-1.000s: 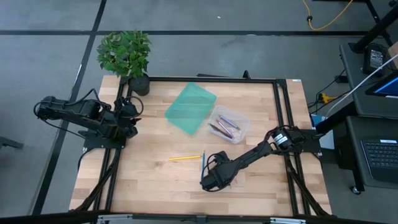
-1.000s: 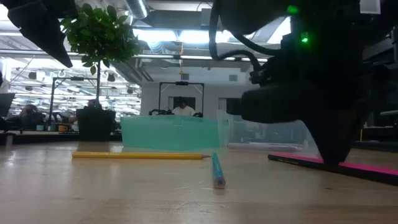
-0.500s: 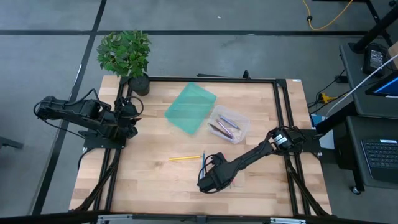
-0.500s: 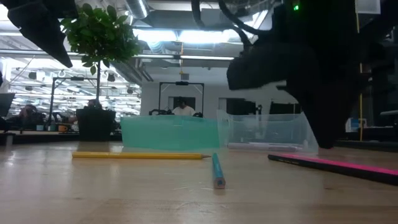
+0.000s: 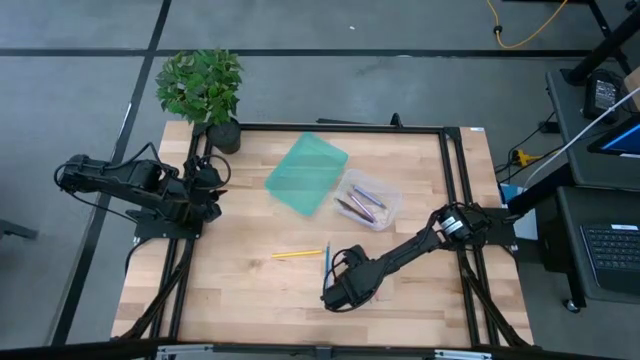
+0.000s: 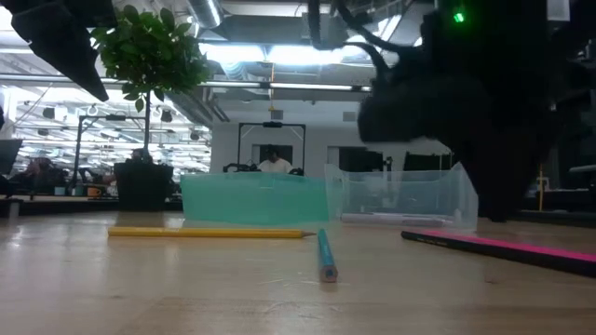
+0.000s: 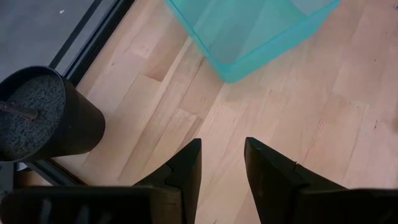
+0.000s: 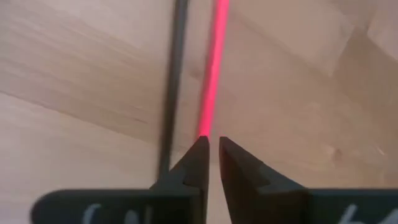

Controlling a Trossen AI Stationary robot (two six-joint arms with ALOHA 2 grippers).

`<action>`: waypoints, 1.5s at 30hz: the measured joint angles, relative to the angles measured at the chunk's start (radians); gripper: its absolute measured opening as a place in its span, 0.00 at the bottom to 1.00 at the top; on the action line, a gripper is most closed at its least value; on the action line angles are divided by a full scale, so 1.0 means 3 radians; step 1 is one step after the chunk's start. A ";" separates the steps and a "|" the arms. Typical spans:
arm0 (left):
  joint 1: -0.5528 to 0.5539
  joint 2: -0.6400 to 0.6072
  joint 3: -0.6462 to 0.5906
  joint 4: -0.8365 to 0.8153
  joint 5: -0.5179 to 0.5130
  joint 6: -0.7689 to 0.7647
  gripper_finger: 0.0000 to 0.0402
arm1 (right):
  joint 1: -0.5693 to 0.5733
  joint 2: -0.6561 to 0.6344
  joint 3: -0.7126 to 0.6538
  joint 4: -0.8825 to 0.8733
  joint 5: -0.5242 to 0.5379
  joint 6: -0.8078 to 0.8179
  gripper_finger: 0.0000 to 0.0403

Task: Sort pens & pencils
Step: Put the black pencil into the blue bin

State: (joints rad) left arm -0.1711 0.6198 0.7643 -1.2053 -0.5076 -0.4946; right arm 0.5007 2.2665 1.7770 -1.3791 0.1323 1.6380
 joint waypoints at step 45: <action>0.0000 0.0001 0.0000 -0.0001 0.0000 -0.0004 0.29 | -0.0045 -0.0006 0.0134 0.0261 -0.0035 -0.0165 0.31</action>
State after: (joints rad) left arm -0.1711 0.6201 0.7643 -1.2057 -0.5076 -0.4957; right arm 0.4873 2.2646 1.8172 -1.3009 0.1217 1.5887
